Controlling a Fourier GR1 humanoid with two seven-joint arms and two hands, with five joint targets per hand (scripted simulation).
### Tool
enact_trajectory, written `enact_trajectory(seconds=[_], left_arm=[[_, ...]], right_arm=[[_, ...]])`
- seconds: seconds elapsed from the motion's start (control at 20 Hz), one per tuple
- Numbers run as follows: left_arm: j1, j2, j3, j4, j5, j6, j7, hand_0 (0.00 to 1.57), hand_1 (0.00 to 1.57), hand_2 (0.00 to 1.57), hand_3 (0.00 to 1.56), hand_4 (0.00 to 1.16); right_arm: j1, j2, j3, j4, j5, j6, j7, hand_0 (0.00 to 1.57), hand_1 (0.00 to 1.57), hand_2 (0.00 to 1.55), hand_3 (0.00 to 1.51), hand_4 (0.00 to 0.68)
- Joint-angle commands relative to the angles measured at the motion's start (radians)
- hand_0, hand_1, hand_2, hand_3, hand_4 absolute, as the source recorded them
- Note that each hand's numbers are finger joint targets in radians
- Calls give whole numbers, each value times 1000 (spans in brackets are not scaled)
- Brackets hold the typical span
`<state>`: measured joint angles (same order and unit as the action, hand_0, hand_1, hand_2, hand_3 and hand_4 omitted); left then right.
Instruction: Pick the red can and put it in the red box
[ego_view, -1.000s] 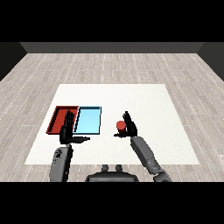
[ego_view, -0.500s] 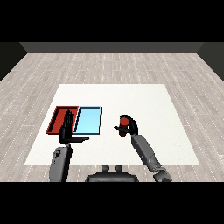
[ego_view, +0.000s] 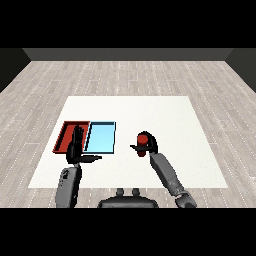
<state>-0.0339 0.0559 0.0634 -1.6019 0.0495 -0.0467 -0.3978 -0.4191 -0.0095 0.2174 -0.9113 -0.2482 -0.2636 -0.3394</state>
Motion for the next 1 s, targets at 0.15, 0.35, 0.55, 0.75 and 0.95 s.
enact_trajectory(seconds=[0.15, 0.35, 0.55, 0.75, 0.95], left_arm=[[7, 6, 21, 62, -5, -12, -78, 0, 0, 0, 0, 0], [11, -35, -37, 12, -34, 19, -34, 0, 0, 0, 0, 0], [24, -10, -19, 3, -13, -12, -45, 0, 0, 0, 0, 0], [13, -53, -73, -6, -75, 50, -24, 0, 0, 0, 0, 0], [74, -44, -102, -48, -62, 1, -29, 0, 0, 0, 0, 0]], right_arm=[[-1, 9, -37, 14, 26, 7, 4, 1571, 1571, 1486, 1427, 582], [-1, 9, 49, -59, -1, -79, 29, 1571, 1571, 1481, 1411, 595], [43, -15, -3, -279, 80, -50, 138, 1571, 1571, 1479, 1407, 604], [53, -69, -47, -315, 96, -3, 123, 1571, 1571, 1468, 1399, 601], [122, -117, -39, -516, 112, -2, 194, 1571, 1571, 1475, 1403, 610]])
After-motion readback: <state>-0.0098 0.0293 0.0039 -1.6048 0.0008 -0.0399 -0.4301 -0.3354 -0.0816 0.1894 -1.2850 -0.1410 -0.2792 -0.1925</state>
